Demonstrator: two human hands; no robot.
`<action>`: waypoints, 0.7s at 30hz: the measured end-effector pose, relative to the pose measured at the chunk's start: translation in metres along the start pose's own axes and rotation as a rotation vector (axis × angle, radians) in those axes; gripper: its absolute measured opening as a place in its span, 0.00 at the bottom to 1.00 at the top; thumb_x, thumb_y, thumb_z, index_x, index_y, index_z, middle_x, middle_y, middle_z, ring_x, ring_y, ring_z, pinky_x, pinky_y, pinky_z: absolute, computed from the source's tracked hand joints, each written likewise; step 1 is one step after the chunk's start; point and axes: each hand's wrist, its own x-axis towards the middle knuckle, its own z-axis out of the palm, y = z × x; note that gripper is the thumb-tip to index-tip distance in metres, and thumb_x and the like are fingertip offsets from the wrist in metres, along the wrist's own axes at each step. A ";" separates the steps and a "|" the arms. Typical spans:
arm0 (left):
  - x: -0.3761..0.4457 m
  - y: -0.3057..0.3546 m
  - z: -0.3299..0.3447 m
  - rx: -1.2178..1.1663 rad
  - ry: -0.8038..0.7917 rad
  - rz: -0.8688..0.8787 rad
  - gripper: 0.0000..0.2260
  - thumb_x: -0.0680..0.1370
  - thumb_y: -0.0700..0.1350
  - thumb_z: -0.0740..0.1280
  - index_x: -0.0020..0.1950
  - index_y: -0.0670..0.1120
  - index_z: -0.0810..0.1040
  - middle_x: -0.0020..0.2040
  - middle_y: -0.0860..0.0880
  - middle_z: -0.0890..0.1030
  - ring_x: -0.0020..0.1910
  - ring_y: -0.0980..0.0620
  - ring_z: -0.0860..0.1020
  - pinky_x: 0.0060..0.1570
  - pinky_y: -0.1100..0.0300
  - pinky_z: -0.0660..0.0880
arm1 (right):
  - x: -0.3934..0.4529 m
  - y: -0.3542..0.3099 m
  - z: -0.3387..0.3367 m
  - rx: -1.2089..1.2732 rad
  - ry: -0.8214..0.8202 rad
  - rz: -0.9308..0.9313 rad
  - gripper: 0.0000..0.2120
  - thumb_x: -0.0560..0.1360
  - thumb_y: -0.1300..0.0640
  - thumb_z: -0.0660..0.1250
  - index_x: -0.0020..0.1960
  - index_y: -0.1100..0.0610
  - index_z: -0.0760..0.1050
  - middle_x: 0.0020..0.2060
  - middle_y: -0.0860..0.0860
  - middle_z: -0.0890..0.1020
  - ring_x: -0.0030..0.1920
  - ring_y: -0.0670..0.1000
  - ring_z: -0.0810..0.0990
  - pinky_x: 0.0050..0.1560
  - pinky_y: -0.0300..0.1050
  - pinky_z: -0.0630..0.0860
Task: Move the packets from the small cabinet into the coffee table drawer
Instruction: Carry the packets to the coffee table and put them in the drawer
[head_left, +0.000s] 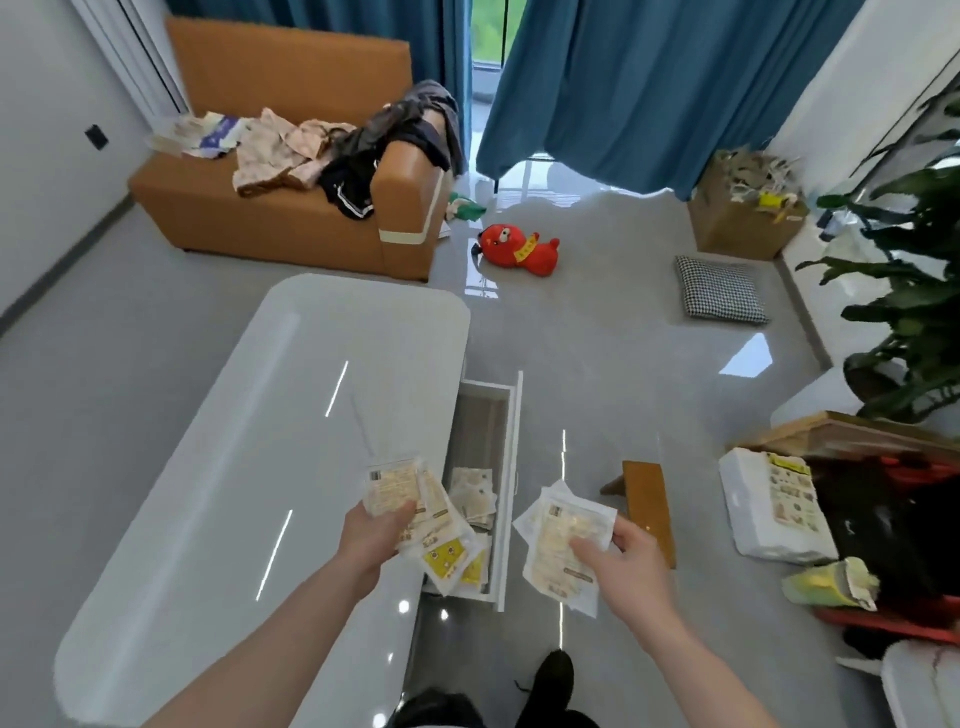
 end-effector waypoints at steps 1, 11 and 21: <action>0.004 0.000 0.008 -0.030 0.027 -0.014 0.09 0.77 0.40 0.73 0.56 0.48 0.80 0.51 0.46 0.86 0.50 0.45 0.85 0.54 0.46 0.81 | 0.015 -0.002 -0.005 -0.026 -0.029 -0.006 0.11 0.77 0.61 0.73 0.55 0.47 0.82 0.47 0.40 0.85 0.44 0.40 0.84 0.36 0.33 0.78; 0.064 0.007 0.079 -0.216 0.109 -0.135 0.11 0.78 0.39 0.72 0.59 0.45 0.80 0.52 0.45 0.86 0.51 0.44 0.84 0.55 0.48 0.80 | 0.154 -0.016 0.004 -0.156 -0.172 0.059 0.11 0.76 0.59 0.73 0.58 0.50 0.82 0.52 0.44 0.86 0.50 0.46 0.85 0.44 0.41 0.83; 0.267 -0.036 0.149 0.363 0.077 -0.034 0.11 0.75 0.50 0.74 0.56 0.52 0.81 0.51 0.52 0.85 0.51 0.50 0.83 0.56 0.49 0.81 | 0.341 0.069 0.061 -0.164 -0.106 0.153 0.11 0.77 0.61 0.72 0.59 0.52 0.81 0.48 0.45 0.84 0.44 0.41 0.81 0.35 0.32 0.75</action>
